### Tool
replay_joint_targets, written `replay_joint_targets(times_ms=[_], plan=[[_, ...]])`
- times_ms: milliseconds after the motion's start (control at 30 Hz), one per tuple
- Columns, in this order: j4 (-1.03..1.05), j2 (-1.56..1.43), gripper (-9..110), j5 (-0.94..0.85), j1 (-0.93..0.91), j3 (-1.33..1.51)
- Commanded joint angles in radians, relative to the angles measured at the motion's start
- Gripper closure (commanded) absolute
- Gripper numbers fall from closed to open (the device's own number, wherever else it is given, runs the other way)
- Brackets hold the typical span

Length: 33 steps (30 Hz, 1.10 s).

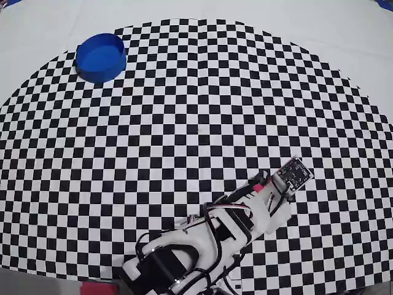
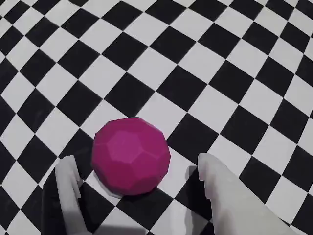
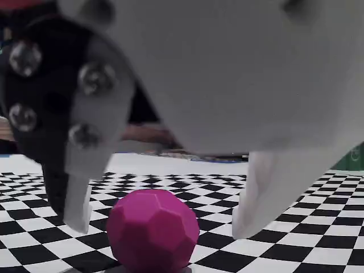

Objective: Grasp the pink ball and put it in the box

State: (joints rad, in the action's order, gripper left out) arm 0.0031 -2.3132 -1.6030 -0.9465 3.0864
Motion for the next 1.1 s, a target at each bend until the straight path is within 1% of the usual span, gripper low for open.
replay_joint_targets(times_ms=[0, 1067], plan=[[-0.009, 0.018, 73, 0.002, -0.003, -0.049], [-0.014, 0.133, 73, -0.005, -0.008, -0.138]])
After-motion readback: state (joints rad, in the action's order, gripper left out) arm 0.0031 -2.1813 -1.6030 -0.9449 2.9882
